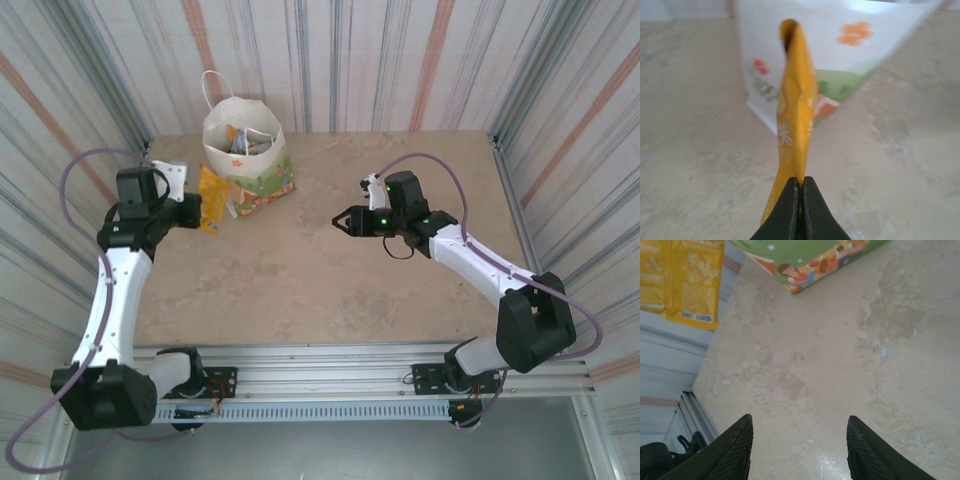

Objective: Place the snacks into the paper bag

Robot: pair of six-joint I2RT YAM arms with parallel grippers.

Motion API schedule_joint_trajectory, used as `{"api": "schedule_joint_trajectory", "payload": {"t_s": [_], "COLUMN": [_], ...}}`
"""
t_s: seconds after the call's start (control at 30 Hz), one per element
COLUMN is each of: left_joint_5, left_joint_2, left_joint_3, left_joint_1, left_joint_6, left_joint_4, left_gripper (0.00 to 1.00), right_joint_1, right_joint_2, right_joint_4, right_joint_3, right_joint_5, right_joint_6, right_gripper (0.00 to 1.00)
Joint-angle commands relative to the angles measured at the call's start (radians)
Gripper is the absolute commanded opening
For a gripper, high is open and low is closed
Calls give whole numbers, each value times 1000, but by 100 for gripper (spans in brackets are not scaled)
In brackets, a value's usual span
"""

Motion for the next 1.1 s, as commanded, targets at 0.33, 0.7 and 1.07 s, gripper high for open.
{"api": "schedule_joint_trajectory", "payload": {"t_s": [0.33,0.7,1.07], "left_joint_5": [333,518,386], "left_joint_2": [-108,-93,-33], "left_joint_3": [-87,-89,-45], "left_joint_1": [-159,-257,-297], "left_joint_6": [314,408,285], "left_joint_4": [16,39,96], "left_gripper": [0,0,12], "right_joint_1": [139,246,244], "right_joint_2": [0,85,87], "right_joint_4": [-61,-125,-187], "right_joint_3": [211,305,309], "right_joint_5": [-45,-19,-96], "right_joint_6": [-236,-401,-409], "right_gripper": [55,58,10]}}
